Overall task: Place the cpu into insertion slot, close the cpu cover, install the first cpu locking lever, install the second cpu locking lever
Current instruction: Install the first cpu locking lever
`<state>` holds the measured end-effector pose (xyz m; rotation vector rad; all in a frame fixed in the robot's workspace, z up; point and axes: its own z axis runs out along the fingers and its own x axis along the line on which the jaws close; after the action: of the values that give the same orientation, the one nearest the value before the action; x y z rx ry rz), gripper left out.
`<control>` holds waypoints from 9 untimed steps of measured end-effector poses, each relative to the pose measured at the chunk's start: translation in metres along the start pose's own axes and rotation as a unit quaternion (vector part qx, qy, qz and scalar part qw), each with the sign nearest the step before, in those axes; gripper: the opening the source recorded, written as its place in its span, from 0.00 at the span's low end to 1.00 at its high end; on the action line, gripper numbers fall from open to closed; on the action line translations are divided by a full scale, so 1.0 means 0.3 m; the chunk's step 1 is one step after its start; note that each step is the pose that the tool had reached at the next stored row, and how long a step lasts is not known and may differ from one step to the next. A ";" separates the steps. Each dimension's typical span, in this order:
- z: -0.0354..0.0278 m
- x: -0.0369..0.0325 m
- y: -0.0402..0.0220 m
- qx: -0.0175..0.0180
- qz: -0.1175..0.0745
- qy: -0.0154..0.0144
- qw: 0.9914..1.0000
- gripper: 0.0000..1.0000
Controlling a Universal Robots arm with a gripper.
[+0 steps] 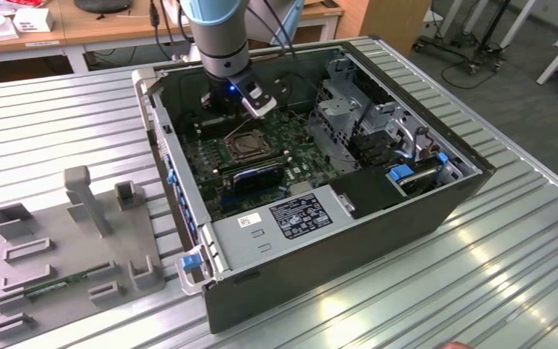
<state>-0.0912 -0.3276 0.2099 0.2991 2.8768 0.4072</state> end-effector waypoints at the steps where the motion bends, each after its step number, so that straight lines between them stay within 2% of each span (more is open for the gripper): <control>1: -0.001 0.006 -0.001 0.000 0.000 0.000 1.000 0.11; 4: -0.004 0.023 -0.003 0.000 -0.001 -0.002 1.000 0.11; 9: -0.012 0.023 -0.001 -0.001 -0.001 -0.002 1.000 0.11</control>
<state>-0.0989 -0.3272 0.2118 0.2975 2.8717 0.4075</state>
